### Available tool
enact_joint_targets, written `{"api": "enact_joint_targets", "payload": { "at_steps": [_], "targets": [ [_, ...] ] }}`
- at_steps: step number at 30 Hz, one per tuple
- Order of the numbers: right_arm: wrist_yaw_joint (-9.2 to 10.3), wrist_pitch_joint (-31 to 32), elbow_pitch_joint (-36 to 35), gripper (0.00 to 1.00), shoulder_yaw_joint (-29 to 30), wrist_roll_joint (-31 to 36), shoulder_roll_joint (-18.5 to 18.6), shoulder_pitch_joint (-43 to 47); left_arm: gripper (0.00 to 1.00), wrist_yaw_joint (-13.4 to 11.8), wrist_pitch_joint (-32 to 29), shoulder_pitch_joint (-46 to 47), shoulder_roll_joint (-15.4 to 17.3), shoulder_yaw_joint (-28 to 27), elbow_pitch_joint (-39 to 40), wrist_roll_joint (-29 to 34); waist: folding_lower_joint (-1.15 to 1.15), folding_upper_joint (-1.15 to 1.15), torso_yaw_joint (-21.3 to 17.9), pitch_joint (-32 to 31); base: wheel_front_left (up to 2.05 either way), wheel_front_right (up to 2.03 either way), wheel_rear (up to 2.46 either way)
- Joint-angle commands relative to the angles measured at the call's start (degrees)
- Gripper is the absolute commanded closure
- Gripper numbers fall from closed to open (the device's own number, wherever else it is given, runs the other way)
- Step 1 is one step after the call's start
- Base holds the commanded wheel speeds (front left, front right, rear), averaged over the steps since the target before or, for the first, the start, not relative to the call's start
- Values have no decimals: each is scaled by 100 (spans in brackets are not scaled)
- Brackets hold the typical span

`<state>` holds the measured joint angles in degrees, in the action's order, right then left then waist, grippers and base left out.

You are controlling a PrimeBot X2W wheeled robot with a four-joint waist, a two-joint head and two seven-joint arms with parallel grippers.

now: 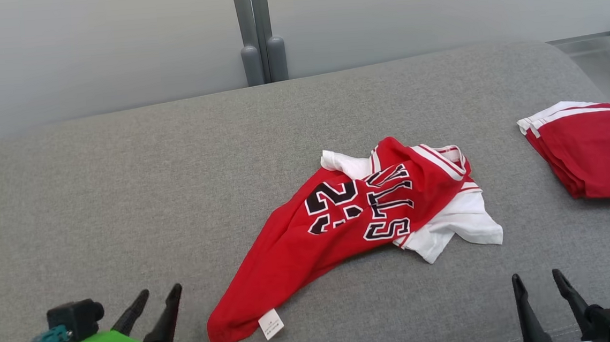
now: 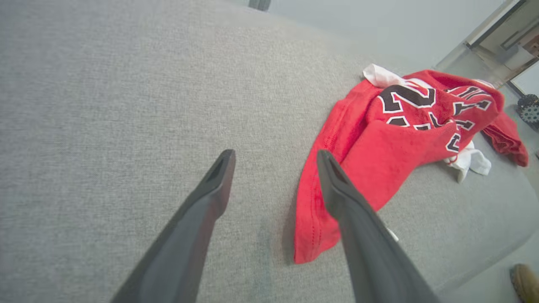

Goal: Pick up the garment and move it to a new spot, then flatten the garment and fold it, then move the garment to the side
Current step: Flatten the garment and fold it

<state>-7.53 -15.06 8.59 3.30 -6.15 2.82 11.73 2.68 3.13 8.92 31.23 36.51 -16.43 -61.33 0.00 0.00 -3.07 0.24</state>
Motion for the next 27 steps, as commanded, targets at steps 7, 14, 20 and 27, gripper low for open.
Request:
{"api": "enact_joint_targets", "payload": {
  "at_steps": [7,14,20,27],
  "targets": [
    [9,-16,-575,0,426,60,14,82,0,-754,1181,-594,-280,-855,295,544,0,0,78,-95,0,0,0],
    [9,-16,-888,0,648,314,12,124,0,-660,1203,-1250,-1001,-2193,768,2347,0,0,366,-231,0,0,0],
    [9,-16,-846,0,558,454,11,14,0,19,1206,-1710,-1663,-2934,525,3482,0,0,590,-344,0,0,0],
    [9,-16,-648,0,306,454,16,-12,0,426,1205,-1915,-2288,-3765,409,4228,0,0,758,-437,0,0,0]
  ]
}}
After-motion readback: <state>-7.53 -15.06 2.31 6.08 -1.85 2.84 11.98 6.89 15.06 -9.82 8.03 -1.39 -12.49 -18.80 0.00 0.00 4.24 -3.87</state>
